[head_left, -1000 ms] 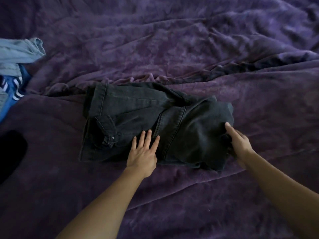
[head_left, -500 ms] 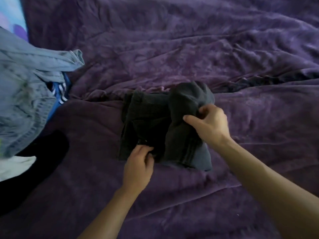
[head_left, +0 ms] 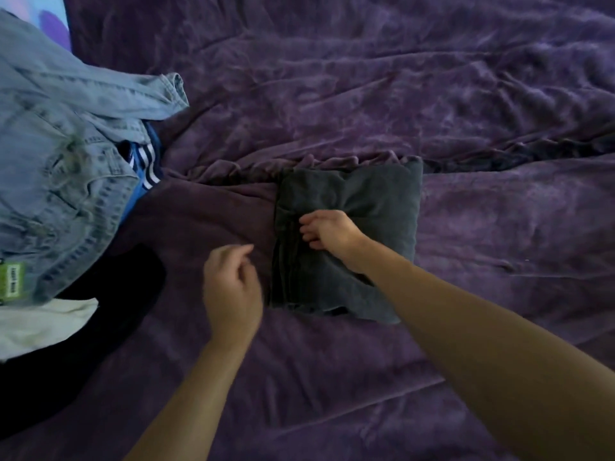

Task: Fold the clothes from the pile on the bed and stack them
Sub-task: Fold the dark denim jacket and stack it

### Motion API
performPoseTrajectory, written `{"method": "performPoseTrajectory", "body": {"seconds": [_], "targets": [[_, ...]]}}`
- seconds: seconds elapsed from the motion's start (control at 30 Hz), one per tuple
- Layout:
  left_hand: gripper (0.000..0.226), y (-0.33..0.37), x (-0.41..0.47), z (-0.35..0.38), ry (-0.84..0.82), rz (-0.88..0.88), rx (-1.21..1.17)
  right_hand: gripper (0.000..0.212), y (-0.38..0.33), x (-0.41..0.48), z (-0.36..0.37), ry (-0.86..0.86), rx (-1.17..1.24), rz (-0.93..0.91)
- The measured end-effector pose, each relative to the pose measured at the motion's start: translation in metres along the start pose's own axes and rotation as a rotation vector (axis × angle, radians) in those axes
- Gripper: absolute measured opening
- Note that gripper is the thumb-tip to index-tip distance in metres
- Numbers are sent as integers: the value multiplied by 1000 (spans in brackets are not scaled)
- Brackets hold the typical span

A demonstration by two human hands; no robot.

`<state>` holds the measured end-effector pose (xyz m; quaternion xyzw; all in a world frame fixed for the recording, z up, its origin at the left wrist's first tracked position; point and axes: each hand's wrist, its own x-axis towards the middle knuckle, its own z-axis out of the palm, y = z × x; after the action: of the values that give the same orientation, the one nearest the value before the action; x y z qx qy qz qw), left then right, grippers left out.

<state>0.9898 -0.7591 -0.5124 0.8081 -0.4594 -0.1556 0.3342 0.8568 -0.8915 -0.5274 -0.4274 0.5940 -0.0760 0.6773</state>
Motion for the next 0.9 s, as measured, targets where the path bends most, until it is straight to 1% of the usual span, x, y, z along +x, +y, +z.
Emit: {"method": "performPoseTrajectory", "body": {"seconds": [0.03, 0.07, 0.1, 0.13, 0.17, 0.2, 0.23, 0.27, 0.3, 0.33, 0.4, 0.43, 0.5, 0.6, 0.7, 0.83, 0.9], "targets": [[31, 15, 3, 12, -60, 88, 41, 31, -3, -4, -11, -47, 140, 37], [36, 28, 6, 24, -166, 175, 121, 31, -5, -10, -24, -57, 243, 48], [43, 39, 8, 37, -296, 237, 233, 31, -7, -17, -36, -21, 298, 14], [49, 44, 10, 48, -422, 254, 346, 30, -4, -23, -49, 91, 242, -73], [52, 42, 13, 58, -516, 246, 431, 28, 2, -28, -63, 285, 56, -203], [52, 37, 17, 64, -557, 226, 470, 27, 11, -31, -78, 516, -237, -356], [50, 32, 22, 67, -556, 195, 472, 30, 20, -32, -90, 687, -533, -483], [49, 31, 28, 69, -531, 160, 458, 39, 28, -33, -98, 759, -748, -532], [52, 32, 35, 73, -496, 122, 450, 49, 37, -29, -103, 739, -872, -503], [60, 36, 41, 78, -461, 76, 460, 58, 47, -24, -103, 677, -943, -442], [76, 46, 53, 94, -431, -56, 478, 68, 67, -10, -94, 575, -1009, -307], [79, 47, 55, 103, -430, -115, 470, 71, 76, -3, -89, 561, -1020, -265], [76, 38, 54, 120, -400, -142, 432, 72, 88, 12, -87, 568, -1027, -229], [63, 14, 46, 136, -308, -86, 309, 72, 101, 30, -90, 595, -1050, -245], [56, -1, 46, 150, -238, -28, 231, 73, 112, 47, -86, 630, -1056, -244], [52, 6, 53, 145, -260, -88, 218, 73, 106, 45, -90, 594, -1007, -256], [52, 14, 51, 136, -285, -120, 182, 76, 107, 34, -89, 621, -888, -219]]}}
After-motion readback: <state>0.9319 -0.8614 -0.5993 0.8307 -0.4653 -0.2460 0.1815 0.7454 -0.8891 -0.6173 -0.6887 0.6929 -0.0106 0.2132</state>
